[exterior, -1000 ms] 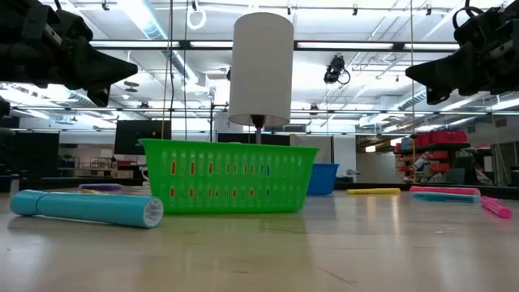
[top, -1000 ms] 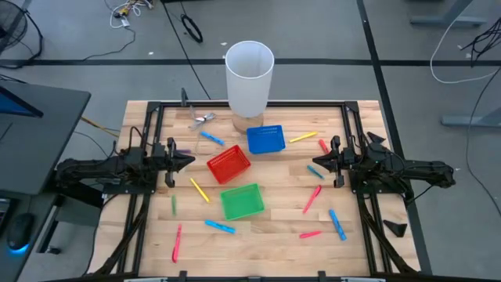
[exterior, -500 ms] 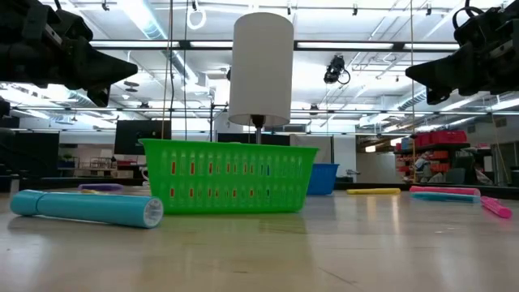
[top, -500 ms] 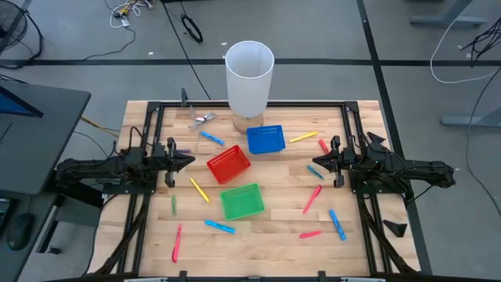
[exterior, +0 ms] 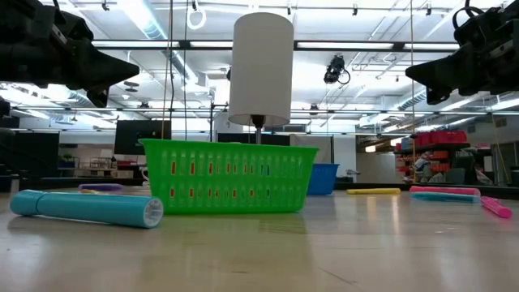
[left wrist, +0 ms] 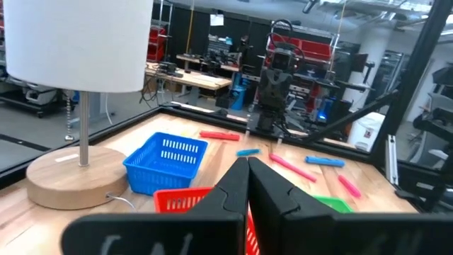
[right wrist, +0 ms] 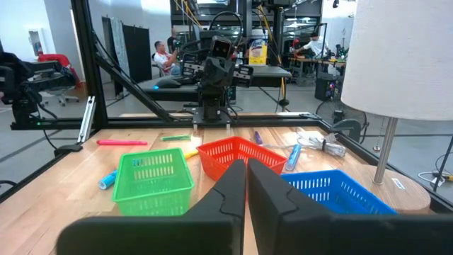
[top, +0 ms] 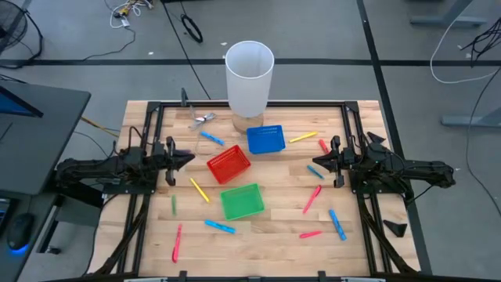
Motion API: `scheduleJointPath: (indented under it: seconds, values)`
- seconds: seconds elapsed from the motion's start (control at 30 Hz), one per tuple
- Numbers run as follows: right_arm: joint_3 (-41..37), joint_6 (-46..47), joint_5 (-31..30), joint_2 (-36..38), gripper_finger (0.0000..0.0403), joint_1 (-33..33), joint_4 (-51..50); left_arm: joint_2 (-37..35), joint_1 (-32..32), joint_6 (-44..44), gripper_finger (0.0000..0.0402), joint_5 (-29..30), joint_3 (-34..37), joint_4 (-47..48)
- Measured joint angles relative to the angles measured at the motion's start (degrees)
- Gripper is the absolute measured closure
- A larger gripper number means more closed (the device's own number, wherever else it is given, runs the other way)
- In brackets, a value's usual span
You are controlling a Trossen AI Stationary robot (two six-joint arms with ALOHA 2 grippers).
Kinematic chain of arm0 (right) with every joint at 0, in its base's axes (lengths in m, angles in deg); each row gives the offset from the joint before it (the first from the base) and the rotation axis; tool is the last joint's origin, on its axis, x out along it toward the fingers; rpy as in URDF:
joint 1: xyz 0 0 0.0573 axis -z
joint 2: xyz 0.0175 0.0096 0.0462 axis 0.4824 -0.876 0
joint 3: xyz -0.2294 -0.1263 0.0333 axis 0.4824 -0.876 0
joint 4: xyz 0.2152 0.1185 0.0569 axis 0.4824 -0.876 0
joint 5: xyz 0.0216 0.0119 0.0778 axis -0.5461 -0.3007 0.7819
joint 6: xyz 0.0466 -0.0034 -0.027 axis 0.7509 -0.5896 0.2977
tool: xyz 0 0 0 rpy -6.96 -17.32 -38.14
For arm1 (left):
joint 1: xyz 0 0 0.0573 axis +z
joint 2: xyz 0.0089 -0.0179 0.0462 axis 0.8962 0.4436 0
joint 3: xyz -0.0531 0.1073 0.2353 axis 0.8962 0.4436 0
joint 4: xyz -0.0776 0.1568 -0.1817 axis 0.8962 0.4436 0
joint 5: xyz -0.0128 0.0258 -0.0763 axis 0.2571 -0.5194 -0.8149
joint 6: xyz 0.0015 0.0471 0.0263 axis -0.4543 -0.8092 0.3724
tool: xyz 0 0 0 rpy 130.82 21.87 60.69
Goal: Pick & Place Markers
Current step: Put the left yellow marker into the red bin
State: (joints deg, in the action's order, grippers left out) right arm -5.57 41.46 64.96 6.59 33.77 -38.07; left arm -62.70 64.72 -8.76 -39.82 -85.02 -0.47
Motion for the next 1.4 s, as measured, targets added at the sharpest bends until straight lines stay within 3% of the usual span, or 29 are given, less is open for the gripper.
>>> scheduleJointPath:
  seconds: [0.63, 1.07, 1.4]
  values:
    - [0.02, 0.00, -0.02, 0.00, 0.0382, 0.00, 0.00, 0.04, 0.00, -0.61, 0.0383, -2.37, -3.39, -0.24]
    - [0.01, -0.02, -0.01, 0.02, 0.0382, 0.00, 0.01, 0.04, 0.00, 4.32, 0.0250, 0.11, -12.26, 0.01]
    - [0.02, -0.02, -0.02, 0.00, 0.0382, 0.00, 0.00, 2.43, 0.00, 4.05, 0.0232, -1.02, -22.29, 1.93]
